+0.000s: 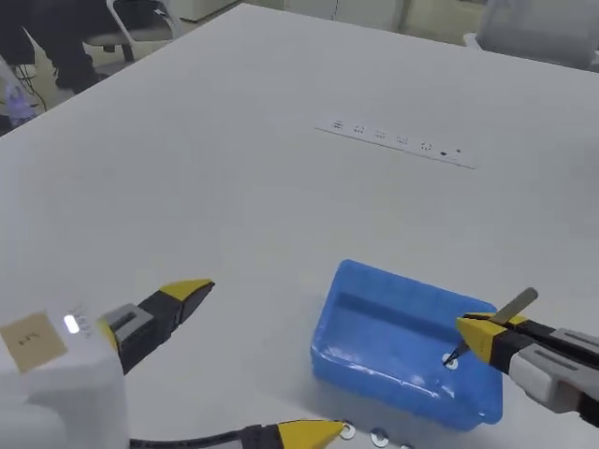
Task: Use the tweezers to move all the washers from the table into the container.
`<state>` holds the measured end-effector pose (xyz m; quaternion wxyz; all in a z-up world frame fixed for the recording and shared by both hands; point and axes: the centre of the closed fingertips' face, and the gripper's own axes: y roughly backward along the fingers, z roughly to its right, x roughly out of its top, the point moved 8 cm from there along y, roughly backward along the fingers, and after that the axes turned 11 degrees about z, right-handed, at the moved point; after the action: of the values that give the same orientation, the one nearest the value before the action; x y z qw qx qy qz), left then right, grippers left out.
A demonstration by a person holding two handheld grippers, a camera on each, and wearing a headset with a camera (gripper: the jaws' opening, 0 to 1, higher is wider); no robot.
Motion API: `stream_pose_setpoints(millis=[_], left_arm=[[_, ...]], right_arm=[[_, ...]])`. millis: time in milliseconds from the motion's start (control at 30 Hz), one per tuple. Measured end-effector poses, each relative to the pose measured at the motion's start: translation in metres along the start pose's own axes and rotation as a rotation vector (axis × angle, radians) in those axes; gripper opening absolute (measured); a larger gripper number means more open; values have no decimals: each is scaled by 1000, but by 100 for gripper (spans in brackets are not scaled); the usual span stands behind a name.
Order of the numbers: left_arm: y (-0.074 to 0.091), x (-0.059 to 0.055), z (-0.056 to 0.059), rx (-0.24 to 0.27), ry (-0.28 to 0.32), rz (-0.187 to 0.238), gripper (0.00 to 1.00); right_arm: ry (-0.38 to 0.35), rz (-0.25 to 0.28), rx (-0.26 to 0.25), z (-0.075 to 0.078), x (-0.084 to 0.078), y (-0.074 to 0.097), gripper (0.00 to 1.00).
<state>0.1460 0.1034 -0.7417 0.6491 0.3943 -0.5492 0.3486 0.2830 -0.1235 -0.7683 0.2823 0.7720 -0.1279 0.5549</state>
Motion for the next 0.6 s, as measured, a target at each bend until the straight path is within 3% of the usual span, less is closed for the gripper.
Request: stream_pose_setpoints(millis=[133, 333, 600], left_arm=[[0, -1, 1, -4, -7, -16, 92], [0, -1, 0, 1, -5, -15, 91], [1, -4, -1, 2, -20, -42, 88]], right_arm=[[-8, 4, -7, 2, -2, 0, 3], [44, -18, -12, 4, -7, 0, 3], [41, -28, 11, 2, -10, -6, 3]])
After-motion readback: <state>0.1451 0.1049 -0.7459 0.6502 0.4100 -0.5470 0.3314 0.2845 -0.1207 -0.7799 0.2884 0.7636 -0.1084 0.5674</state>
